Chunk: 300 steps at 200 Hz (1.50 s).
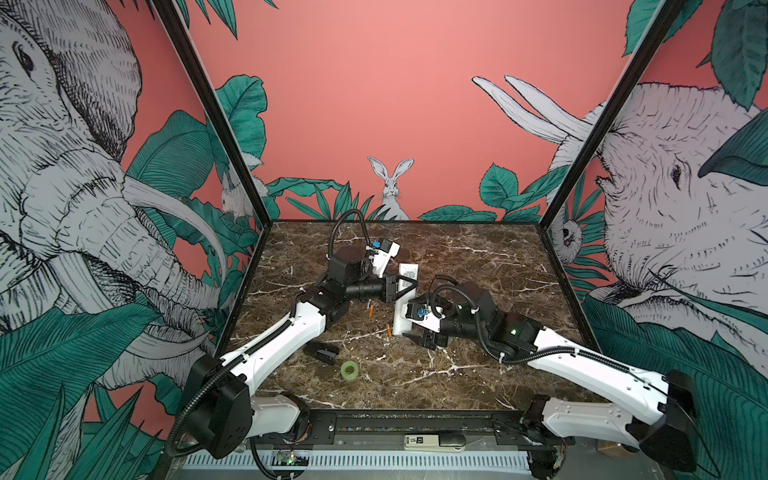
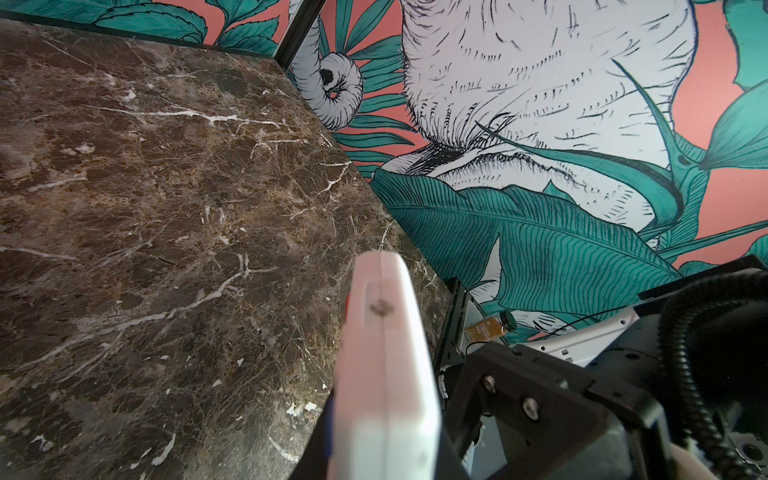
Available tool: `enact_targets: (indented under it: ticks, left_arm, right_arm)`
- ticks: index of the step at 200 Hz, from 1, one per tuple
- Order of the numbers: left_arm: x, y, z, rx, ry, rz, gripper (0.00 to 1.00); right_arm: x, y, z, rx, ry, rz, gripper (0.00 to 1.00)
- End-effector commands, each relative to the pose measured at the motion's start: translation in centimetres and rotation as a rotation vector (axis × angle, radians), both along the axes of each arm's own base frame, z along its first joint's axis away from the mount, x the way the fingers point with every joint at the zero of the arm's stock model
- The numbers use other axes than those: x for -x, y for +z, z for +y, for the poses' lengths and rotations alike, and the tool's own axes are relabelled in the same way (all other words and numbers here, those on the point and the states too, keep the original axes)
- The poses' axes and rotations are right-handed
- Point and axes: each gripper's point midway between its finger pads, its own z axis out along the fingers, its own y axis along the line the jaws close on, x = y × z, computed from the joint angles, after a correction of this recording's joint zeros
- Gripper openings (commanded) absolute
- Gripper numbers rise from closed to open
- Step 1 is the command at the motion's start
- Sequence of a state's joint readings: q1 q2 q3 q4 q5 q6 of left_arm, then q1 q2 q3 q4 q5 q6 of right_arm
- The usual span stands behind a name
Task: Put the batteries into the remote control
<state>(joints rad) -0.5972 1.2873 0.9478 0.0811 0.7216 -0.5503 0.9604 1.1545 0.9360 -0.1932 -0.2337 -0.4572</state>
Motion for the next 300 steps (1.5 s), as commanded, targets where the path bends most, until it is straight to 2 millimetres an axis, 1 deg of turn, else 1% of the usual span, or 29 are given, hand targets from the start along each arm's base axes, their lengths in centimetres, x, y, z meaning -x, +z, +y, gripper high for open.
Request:
enact_targets:
  ticks: [1, 58, 147, 175, 205, 239, 300]
  left_arm:
    - [0.4, 1.1, -0.1, 0.043, -0.024, -0.025, 0.0]
    - [0.3, 1.1, -0.1, 0.049, -0.018, -0.022, 0.0]
    - [0.4, 1.3, -0.1, 0.051, -0.019, -0.027, 0.0]
    - [0.4, 1.5, -0.1, 0.054, -0.019, -0.035, 0.0]
    - [0.4, 1.5, -0.1, 0.052, -0.018, -0.041, 0.0]
    - [0.4, 1.7, 0.0, 0.053, -0.012, -0.051, 0.0]
    - [0.4, 2.0, 0.2, 0.045, -0.008, -0.067, 0.0]
  right_arm:
    - [-0.1, 0.7, 0.6, -0.006, 0.006, -0.026, 0.79]
    - [0.2, 0.1, 1.1, 0.015, 0.02, -0.027, 0.76]
    - [0.4, -0.9, 1.3, 0.06, 0.024, -0.032, 0.73]
    - [0.8, -1.5, 1.5, 0.082, 0.039, -0.016, 0.72]
    - [1.9, -1.5, 1.8, 0.086, 0.077, 0.022, 0.71]
    - [2.4, -1.7, 1.6, 0.095, 0.085, 0.057, 0.7]
    - [2.9, -1.7, 1.3, 0.097, 0.091, 0.081, 0.63]
